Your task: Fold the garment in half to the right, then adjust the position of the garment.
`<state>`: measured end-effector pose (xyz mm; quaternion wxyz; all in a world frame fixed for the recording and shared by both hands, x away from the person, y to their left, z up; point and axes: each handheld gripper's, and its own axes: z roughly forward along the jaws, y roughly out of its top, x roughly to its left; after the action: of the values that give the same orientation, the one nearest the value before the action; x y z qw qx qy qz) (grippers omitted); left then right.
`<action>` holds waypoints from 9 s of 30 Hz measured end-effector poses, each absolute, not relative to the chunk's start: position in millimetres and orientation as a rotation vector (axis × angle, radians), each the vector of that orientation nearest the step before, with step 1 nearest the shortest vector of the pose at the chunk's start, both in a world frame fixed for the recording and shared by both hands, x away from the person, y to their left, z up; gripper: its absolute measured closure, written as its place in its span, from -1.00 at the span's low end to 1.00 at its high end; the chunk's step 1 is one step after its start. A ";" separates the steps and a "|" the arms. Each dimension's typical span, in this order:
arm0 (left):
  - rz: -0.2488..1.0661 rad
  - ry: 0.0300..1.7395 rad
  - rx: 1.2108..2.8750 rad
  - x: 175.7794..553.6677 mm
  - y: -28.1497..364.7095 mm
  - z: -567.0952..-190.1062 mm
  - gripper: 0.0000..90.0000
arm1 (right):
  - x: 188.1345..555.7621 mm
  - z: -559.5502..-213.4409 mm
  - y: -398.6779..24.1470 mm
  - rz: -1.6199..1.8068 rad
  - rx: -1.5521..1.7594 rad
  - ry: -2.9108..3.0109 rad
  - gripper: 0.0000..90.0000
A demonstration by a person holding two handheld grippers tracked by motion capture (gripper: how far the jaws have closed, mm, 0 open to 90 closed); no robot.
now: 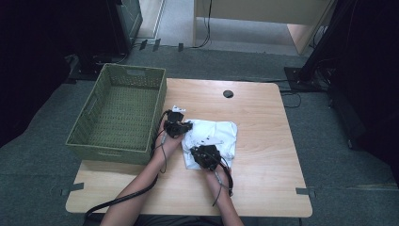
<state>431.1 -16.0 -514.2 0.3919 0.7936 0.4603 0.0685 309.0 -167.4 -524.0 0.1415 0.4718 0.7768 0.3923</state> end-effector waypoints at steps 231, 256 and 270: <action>0.082 1.068 1.961 403.6 -44.7 -514.8 -0.12 | 345.0 -509.4 -309.3 1.164 1.453 2.116 0.20; 0.118 1.072 1.943 405.6 -35.7 -508.8 -0.16 | 331.6 -528.1 -294.0 1.089 1.474 2.086 0.33; 0.200 1.077 1.961 410.2 -32.0 -508.9 -0.31 | 329.2 -529.4 -279.0 1.065 1.540 1.992 0.31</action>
<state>410.2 -32.0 -508.9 0.4326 0.7871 0.4323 0.0804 329.2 -279.0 -529.4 0.2025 0.5517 0.7135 0.3815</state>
